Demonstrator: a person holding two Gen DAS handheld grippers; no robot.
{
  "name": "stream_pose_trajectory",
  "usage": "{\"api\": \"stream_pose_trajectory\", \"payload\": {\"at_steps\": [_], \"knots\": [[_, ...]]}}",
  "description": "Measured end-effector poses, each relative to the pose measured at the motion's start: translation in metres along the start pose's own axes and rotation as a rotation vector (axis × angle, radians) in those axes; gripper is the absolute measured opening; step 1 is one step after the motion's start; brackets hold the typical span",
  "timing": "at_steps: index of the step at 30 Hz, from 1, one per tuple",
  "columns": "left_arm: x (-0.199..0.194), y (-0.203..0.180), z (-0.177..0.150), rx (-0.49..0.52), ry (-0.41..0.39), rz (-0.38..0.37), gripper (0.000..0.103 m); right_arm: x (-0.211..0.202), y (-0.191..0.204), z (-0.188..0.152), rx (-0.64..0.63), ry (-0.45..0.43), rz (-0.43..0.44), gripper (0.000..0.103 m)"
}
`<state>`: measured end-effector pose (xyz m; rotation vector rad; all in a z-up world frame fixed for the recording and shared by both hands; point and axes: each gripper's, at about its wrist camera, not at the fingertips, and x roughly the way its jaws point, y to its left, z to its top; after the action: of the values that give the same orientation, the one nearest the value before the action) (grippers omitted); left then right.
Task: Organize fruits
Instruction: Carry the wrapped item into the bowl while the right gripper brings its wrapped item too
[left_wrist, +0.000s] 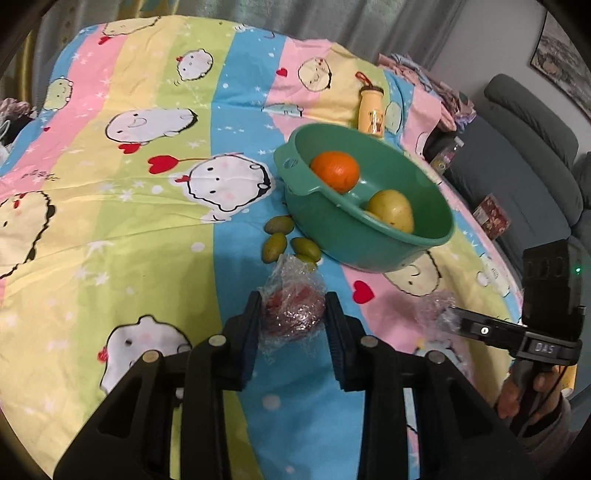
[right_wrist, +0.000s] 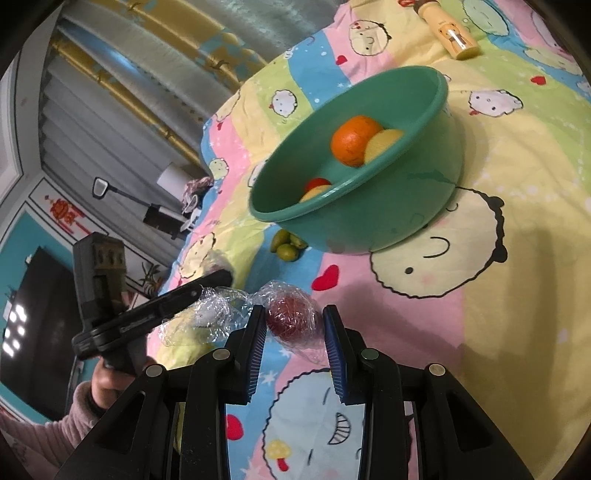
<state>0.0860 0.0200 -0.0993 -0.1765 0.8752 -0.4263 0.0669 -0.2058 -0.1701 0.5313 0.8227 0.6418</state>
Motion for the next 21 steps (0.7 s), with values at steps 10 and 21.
{"api": "stream_pose_trajectory", "payload": {"at_steps": [10, 21], "knots": [[-0.029, -0.014, 0.000, -0.015, -0.037, 0.017, 0.033, -0.023, 0.020, 0.005, -0.040, -0.052, 0.019, 0.034], [-0.039, -0.037, 0.010, 0.023, -0.070, 0.022, 0.033, -0.051, 0.021, 0.015, -0.056, -0.140, 0.010, 0.033]]}}
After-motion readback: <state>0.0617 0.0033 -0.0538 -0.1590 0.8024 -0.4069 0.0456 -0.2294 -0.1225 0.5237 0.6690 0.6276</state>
